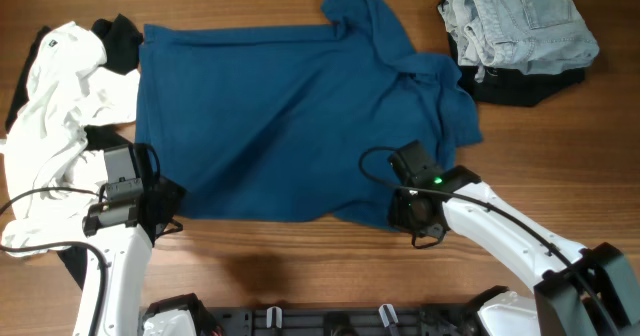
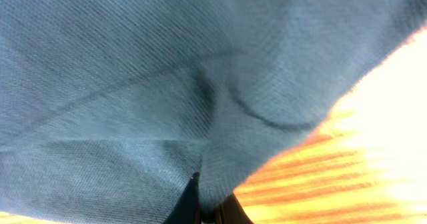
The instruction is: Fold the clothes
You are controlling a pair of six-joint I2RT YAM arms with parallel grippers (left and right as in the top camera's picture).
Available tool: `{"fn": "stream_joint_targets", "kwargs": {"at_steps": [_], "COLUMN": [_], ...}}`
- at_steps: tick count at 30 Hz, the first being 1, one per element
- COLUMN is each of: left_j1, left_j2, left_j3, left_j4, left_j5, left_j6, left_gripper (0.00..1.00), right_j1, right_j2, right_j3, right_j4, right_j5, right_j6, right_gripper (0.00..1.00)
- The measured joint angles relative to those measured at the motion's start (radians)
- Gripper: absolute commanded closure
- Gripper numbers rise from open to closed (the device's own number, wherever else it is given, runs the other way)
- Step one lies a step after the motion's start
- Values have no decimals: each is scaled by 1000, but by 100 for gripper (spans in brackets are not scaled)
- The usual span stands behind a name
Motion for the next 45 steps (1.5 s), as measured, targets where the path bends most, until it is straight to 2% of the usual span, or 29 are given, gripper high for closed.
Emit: {"fn": "stream_joint_targets", "kwargs": {"at_steps": [8, 13, 23, 31, 37, 45], "left_j1": [0, 0, 71, 114, 114, 114], "left_j2": [0, 0, 0, 0, 0, 0], "left_j3": [50, 80, 100, 224, 248, 248], "left_j4": [-125, -141, -179, -252, -274, -187], "left_j5": [0, -6, -32, -29, -22, -14], "left_j6": [82, 119, 131, 135, 138, 138], "left_gripper": [96, 96, 96, 96, 96, 96], "right_j1": [-161, -249, -364, -381, -381, -381], "right_j2": [-167, -249, -266, -296, -304, -254], "right_j3": [97, 177, 209, 464, 499, 500], "right_j4": [-238, -355, -420, -515, -523, -354], "right_j5": [-7, -10, -57, -75, -78, -76], "right_j6": [-103, -193, -292, -359, -380, -420], "right_gripper": [96, 96, 96, 96, 96, 96]}}
